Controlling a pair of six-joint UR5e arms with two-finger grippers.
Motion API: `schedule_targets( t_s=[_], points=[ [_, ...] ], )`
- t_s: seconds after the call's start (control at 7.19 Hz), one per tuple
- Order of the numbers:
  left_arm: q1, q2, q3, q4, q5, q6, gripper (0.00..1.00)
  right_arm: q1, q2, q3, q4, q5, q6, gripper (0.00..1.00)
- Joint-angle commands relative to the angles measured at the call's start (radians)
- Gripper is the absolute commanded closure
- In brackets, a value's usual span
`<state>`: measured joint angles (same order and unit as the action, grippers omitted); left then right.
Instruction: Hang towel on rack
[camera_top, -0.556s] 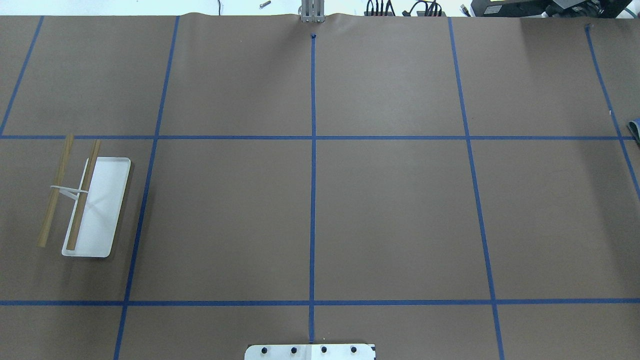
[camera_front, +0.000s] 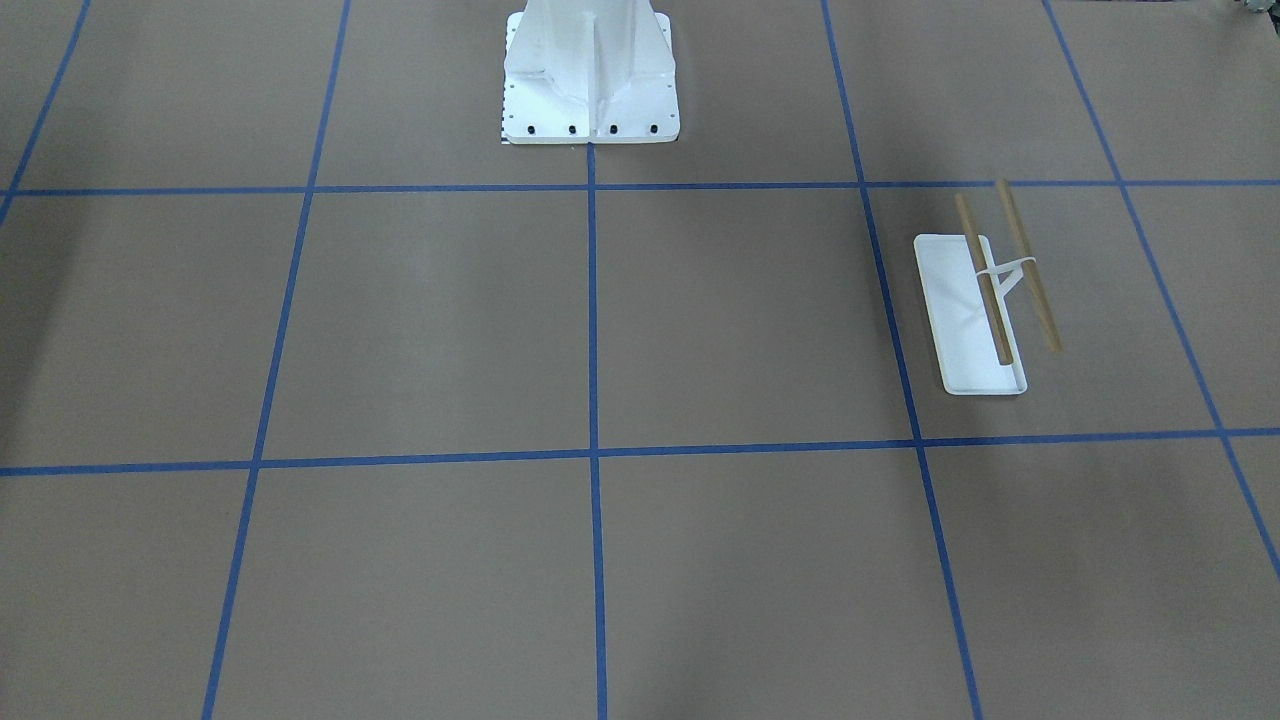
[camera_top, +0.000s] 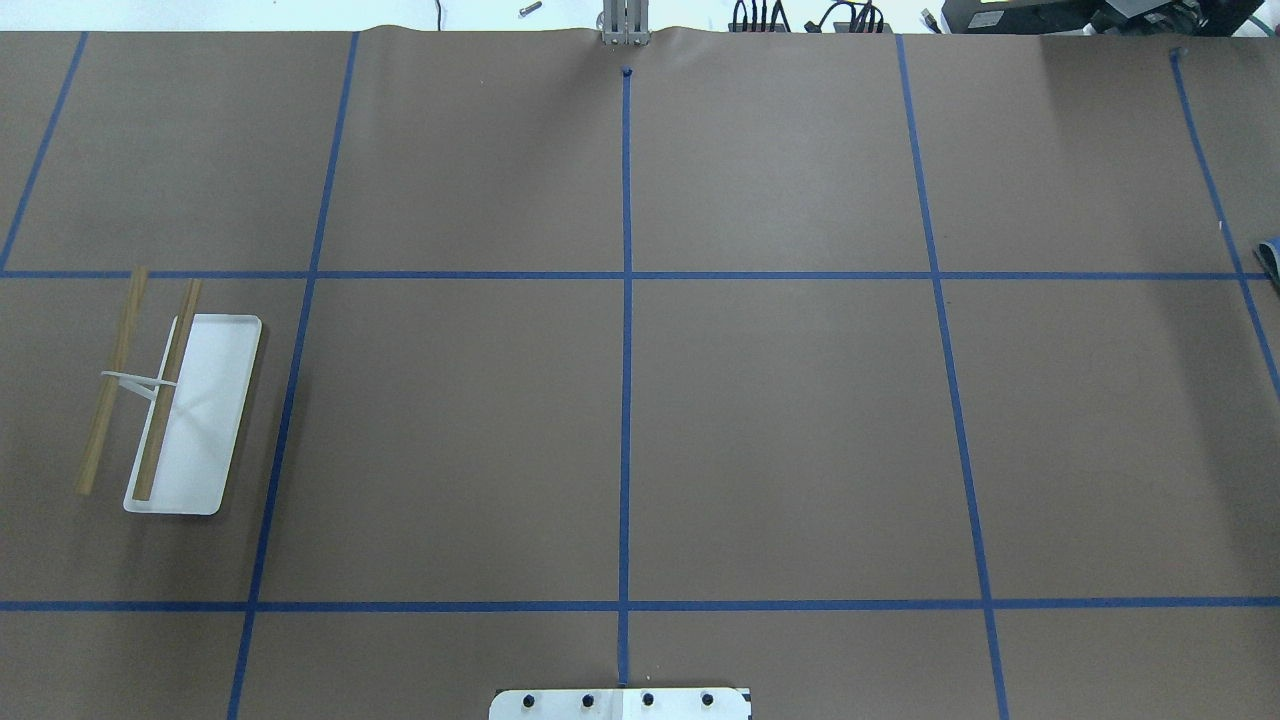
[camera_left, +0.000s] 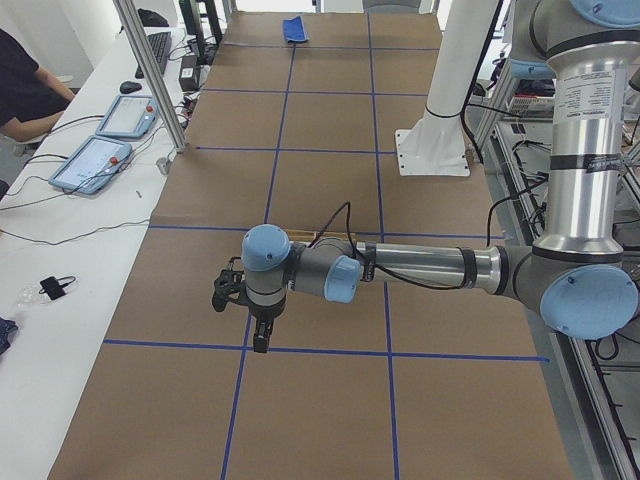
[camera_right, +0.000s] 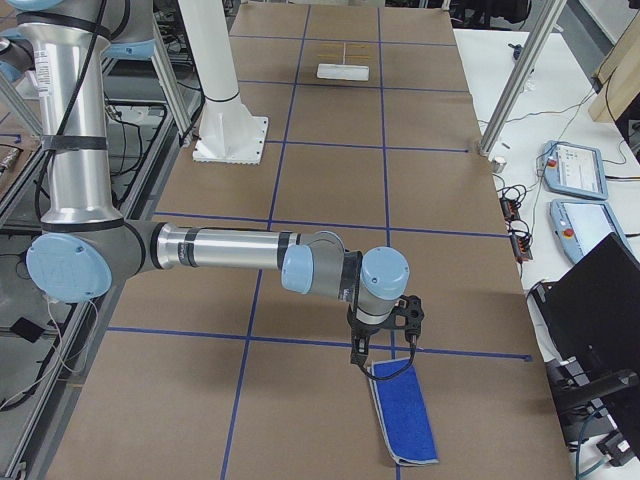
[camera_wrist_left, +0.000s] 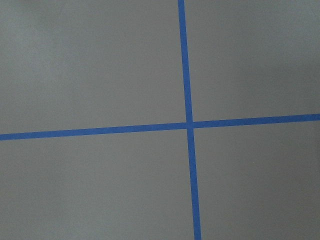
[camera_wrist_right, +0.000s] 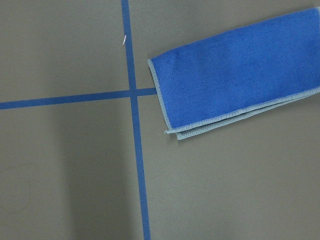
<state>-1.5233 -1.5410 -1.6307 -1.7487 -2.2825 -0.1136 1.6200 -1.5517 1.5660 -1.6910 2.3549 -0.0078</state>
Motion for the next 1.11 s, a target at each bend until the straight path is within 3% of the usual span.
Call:
schedule_targets(
  t_s=[0.0, 0.97],
  points=[
    [0.000, 0.001, 0.002, -0.002, 0.001, -0.006, 0.02, 0.000, -0.001, 0.005, 0.001, 0.000, 0.000, 0.00],
    [0.003, -0.002, 0.012, -0.002, 0.008, -0.008, 0.02, 0.000, 0.001, 0.008, 0.007, 0.003, 0.002, 0.00]
  ],
)
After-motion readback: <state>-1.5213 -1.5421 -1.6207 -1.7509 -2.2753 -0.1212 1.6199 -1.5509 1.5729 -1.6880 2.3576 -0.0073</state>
